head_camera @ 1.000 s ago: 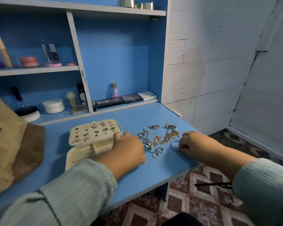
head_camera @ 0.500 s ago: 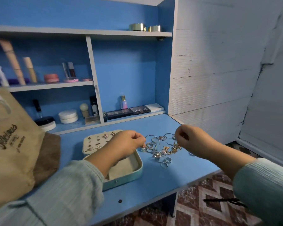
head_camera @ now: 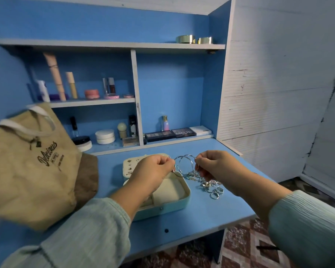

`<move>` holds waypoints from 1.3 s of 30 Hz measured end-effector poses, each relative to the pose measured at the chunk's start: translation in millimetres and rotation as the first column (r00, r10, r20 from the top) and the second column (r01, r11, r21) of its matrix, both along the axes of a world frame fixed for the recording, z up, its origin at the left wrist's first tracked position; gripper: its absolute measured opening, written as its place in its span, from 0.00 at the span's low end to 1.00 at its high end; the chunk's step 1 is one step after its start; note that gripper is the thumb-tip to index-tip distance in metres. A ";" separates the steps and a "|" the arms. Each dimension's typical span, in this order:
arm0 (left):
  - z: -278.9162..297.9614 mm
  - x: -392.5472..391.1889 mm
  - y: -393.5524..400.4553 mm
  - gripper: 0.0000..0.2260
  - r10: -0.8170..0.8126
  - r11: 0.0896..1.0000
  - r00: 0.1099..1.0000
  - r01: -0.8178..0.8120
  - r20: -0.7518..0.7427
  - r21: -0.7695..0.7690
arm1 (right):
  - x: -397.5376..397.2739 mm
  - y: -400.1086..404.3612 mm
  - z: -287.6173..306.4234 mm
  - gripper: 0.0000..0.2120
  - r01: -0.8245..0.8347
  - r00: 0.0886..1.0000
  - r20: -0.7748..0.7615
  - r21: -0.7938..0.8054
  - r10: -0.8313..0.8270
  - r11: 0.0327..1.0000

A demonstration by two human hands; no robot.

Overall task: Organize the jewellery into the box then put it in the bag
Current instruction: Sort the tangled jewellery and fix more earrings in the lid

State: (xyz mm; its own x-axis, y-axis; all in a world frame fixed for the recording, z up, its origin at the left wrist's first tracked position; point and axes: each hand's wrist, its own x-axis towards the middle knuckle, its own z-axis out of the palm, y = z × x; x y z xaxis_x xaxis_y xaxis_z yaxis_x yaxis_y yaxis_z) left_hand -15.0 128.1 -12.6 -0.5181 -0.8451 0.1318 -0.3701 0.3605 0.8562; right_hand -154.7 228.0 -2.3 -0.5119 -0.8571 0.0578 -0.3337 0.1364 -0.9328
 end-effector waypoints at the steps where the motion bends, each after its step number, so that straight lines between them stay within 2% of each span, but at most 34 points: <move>1: -0.6 1.1 -0.5 0.11 0.012 1.000 1.000 -0.012 -0.009 -0.002 | 3.9 -1.0 0.1 0.11 -0.018 0.999 0.026 0.006 0.018 1.000; 5: -3.0 6.0 -3.3 0.09 0.029 1.000 1.000 -0.029 -0.004 -0.002 | 15.8 -5.8 1.0 0.12 -0.060 0.994 0.092 0.050 0.056 0.997; 11: -6.6 13.3 -7.8 0.04 0.052 0.998 0.998 -0.053 0.035 0.022 | 23.1 -17.0 -6.0 0.08 -0.077 0.927 0.370 0.042 0.056 0.996; 14: -10.7 13.7 -13.5 0.03 0.067 0.998 0.993 -0.067 0.102 -0.004 | 24.5 -23.0 -9.9 0.07 -0.091 0.919 0.389 0.058 0.062 0.994; 16: -13.0 13.0 -17.0 0.03 0.064 0.998 0.986 -0.061 0.157 -0.021 | 26.1 -27.2 -13.6 0.06 -0.071 0.955 0.295 0.107 0.037 0.992; 18: -15.2 12.5 -19.6 0.03 0.036 0.999 0.974 -0.033 0.224 -0.019 | 26.8 -31.1 -19.2 0.07 -0.012 0.996 0.094 0.194 -0.007 0.981; 20: -17.3 12.1 -22.2 0.06 0.011 1.000 0.952 -0.007 0.306 -0.016 | 26.9 -35.3 -24.9 0.09 0.050 0.996 -0.083 0.253 -0.030 0.966; 23: -18.6 8.9 -27.2 0.09 -0.014 0.998 0.907 0.035 0.421 -0.043 | 24.9 -41.9 -28.2 0.07 0.080 0.977 -0.211 0.279 -0.020 0.957; 27: -15.6 1.4 -28.8 0.10 0.051 0.975 0.750 0.105 0.660 -0.194 | 19.7 -55.9 -31.1 0.06 0.100 0.929 -0.364 0.420 0.066 0.902; 30: -14.8 -3.5 -30.5 0.08 0.087 0.937 0.629 0.212 0.772 -0.278 | 17.9 -62.5 -35.4 0.11 0.180 0.891 -0.447 0.509 0.080 0.842; 34: -10.0 -10.7 -35.8 0.11 0.066 0.927 0.471 0.298 0.879 -0.229 | 20.0 -63.0 -31.7 0.15 0.193 0.798 -0.564 0.574 0.213 0.796; 39: -6.0 -13.8 -39.5 0.16 0.081 0.913 0.305 0.359 0.949 -0.193 | 24.8 -66.4 -33.6 0.13 0.174 0.719 -0.630 0.573 0.294 0.801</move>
